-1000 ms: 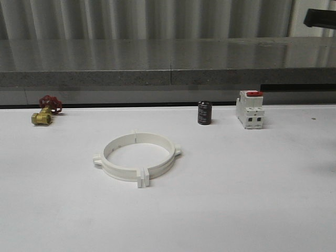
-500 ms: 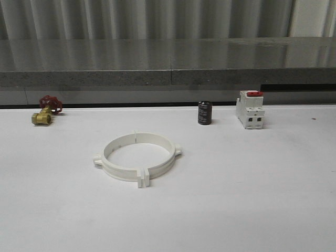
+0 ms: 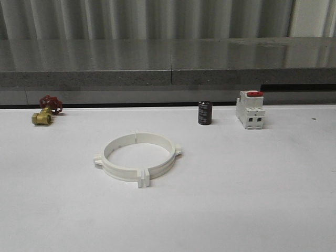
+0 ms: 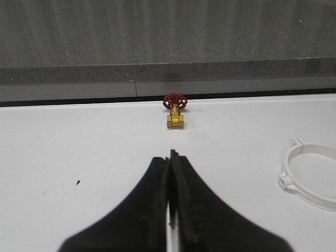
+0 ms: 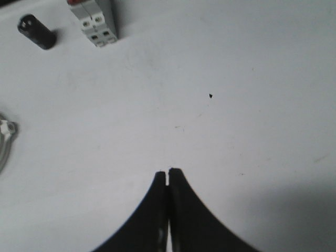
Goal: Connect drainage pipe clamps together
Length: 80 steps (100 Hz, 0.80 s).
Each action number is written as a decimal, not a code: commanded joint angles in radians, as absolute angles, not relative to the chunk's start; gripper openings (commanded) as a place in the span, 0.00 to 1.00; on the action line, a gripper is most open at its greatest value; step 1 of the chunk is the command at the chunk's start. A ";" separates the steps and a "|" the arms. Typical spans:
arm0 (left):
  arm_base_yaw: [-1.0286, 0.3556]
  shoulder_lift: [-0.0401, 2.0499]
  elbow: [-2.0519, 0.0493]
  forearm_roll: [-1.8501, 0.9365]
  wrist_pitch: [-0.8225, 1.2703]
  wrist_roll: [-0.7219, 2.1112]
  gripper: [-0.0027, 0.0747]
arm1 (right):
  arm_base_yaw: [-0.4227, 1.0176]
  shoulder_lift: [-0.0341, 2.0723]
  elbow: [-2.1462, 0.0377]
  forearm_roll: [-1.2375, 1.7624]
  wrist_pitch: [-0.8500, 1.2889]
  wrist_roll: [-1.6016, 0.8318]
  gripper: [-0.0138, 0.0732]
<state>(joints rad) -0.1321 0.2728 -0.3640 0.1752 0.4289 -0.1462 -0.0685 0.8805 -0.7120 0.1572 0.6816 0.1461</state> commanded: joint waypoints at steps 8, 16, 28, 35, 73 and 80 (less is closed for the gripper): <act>-0.128 0.281 -0.391 0.180 0.346 -0.148 0.01 | -0.075 0.711 -0.658 0.168 0.556 0.128 0.09; -0.128 0.281 -0.391 0.180 0.346 -0.148 0.01 | -0.074 0.627 -0.616 0.168 0.538 0.081 0.09; -0.128 0.281 -0.391 0.180 0.346 -0.148 0.01 | -0.074 0.507 -0.554 0.168 0.521 -0.007 0.09; -0.128 0.281 -0.391 0.180 0.346 -0.148 0.01 | -0.074 0.441 -0.522 0.165 0.512 -0.022 0.09; -0.128 0.281 -0.391 0.180 0.346 -0.148 0.01 | -0.074 0.169 -0.388 0.139 0.462 -0.023 0.09; -0.128 0.281 -0.391 0.180 0.346 -0.148 0.01 | -0.074 0.120 -0.352 0.139 0.429 -0.024 0.09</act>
